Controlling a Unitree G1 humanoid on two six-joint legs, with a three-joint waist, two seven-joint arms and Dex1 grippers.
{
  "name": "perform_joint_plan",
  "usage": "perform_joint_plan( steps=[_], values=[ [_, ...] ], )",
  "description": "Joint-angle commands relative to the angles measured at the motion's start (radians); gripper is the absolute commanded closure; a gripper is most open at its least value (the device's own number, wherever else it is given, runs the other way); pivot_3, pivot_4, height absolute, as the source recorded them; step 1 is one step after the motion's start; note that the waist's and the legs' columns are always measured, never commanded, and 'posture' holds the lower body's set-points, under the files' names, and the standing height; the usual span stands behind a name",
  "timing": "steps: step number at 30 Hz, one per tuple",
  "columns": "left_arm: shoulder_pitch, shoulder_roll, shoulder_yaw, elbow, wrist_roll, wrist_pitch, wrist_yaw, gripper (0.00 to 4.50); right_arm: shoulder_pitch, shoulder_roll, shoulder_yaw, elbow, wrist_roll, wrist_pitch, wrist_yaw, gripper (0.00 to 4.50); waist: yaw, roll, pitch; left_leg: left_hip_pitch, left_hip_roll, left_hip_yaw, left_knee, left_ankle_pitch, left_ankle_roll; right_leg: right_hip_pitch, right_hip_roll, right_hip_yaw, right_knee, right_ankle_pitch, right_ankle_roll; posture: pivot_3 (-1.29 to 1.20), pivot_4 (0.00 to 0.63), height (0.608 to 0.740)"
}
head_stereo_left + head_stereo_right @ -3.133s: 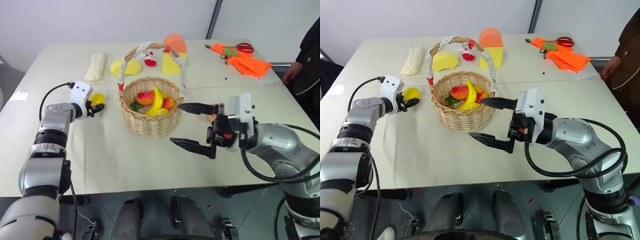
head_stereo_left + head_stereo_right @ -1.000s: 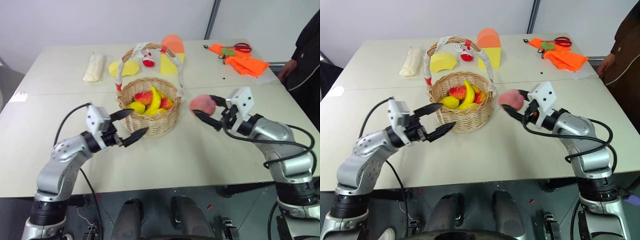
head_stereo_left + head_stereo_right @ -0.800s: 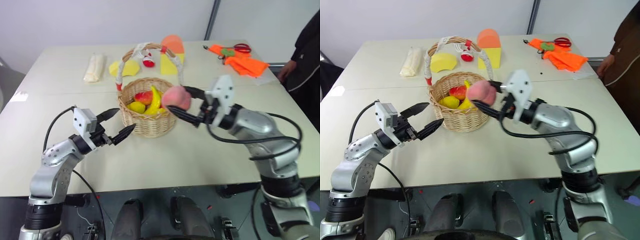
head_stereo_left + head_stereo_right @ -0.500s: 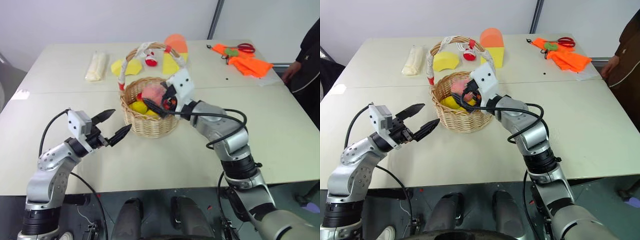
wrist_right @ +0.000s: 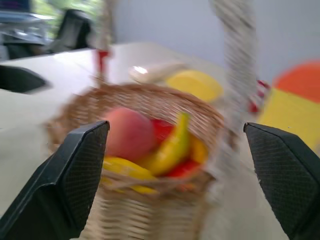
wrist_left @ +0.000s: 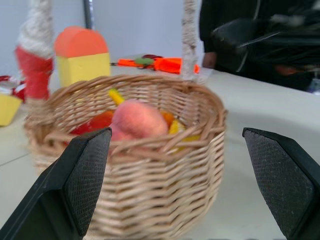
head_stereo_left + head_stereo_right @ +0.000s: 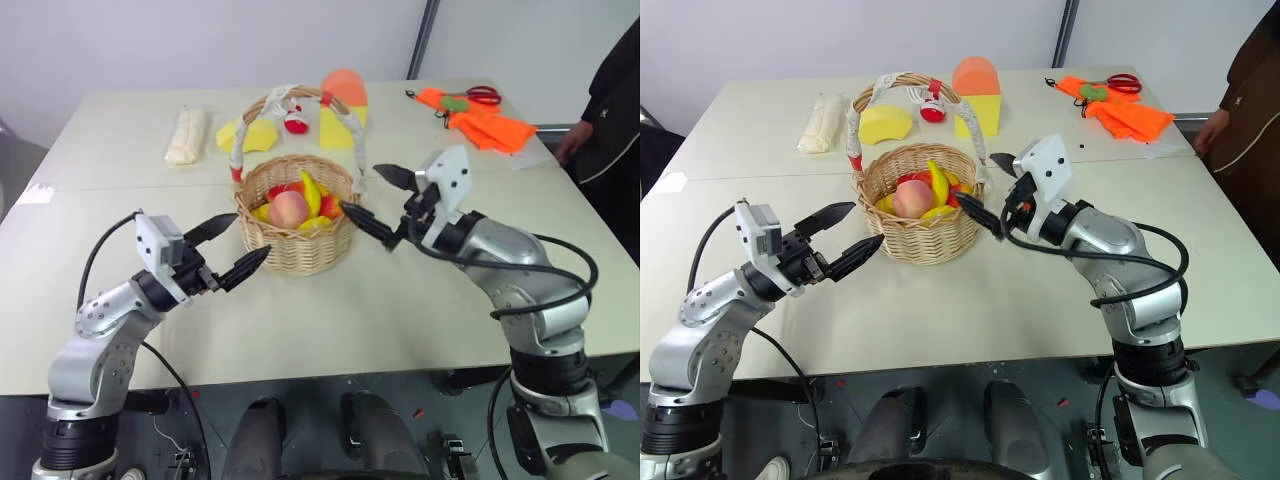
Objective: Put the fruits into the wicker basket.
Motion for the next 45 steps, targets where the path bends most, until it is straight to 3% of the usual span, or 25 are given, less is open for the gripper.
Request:
perform_joint_plan(
  steps=[1,5,8,14,20,25,30,38,45],
  values=[
    [-0.034,0.02,0.005,-0.043,-0.027,0.014,-0.004,0.0,-0.073,0.054,0.002,0.101,-0.054,-0.013,-0.089,0.02,0.002,0.0,0.0,0.0,0.0,0.0,0.0,0.0,0.0,0.0,0.0,0.0,0.0,0.0,0.0,0.0,0.15,0.74],
    [-0.029,0.026,-0.003,-0.052,-0.02,0.016,-0.005,0.0,-0.127,0.134,-0.007,0.221,-0.067,-0.064,-0.127,0.02,0.002,0.0,0.0,-0.001,0.0,0.0,0.0,0.0,0.0,-0.001,0.0,0.0,0.0,0.0,0.001,0.0,0.15,0.74],
    [-0.018,0.026,-0.008,-0.052,-0.006,0.009,-0.005,0.0,-0.136,0.162,-0.028,0.239,-0.048,-0.075,-0.122,1.27,0.003,0.0,0.0,-0.002,0.0,0.0,-0.001,0.0,0.0,-0.001,0.0,0.0,0.0,0.0,0.002,0.0,0.15,0.74],
    [0.003,0.021,-0.015,-0.042,0.015,-0.008,-0.005,0.0,-0.115,0.143,-0.086,0.159,0.007,-0.062,-0.101,4.31,0.006,0.001,0.0,-0.002,0.0,0.0,-0.001,0.0,0.0,-0.001,-0.001,0.0,0.0,-0.001,0.001,0.0,0.15,0.74],
    [-0.012,-0.007,-0.024,-0.005,0.023,-0.03,0.0,0.0,-0.087,0.065,-0.229,0.139,0.026,-0.101,-0.127,4.31,0.009,0.001,0.001,-0.003,-0.001,0.0,-0.001,0.0,0.0,-0.001,-0.001,0.0,-0.001,-0.001,0.001,0.0,0.15,0.74],
    [-0.039,-0.026,-0.047,0.031,0.046,-0.053,0.0,0.0,-0.094,-0.063,-0.361,0.299,-0.1,-0.165,-0.272,4.31,0.009,0.001,0.001,-0.002,-0.001,0.0,-0.001,0.0,0.0,-0.001,-0.001,0.0,-0.001,-0.001,0.001,0.0,0.15,0.74],
    [-0.058,-0.057,-0.055,0.035,0.042,-0.052,0.012,0.0,-0.128,-0.094,-0.401,0.429,-0.137,-0.222,-0.342,4.31,-0.002,0.002,0.001,-0.002,-0.002,0.002,-0.001,0.0,0.0,-0.002,-0.001,0.002,-0.002,-0.001,0.001,0.0,0.15,0.74],
    [-0.06,-0.066,-0.076,0.053,0.086,-0.058,0.037,0.0,-0.068,-0.133,-0.413,0.415,-0.147,-0.263,-0.302,0.43,-0.019,0.003,0.002,-0.001,-0.001,0.001,-0.002,0.0,0.0,-0.002,0.0,0.003,0.0,-0.001,0.003,0.0,0.15,0.74],
    [-0.012,-0.029,-0.027,0.136,0.169,-0.129,0.05,0.0,0.216,-0.187,-0.513,0.245,-0.006,-0.344,-0.057,0.43,-0.002,0.003,0.002,-0.002,-0.002,0.001,-0.002,-0.001,0.001,-0.001,-0.001,0.003,-0.001,-0.002,0.004,0.0,0.15,0.74]
  ],
)
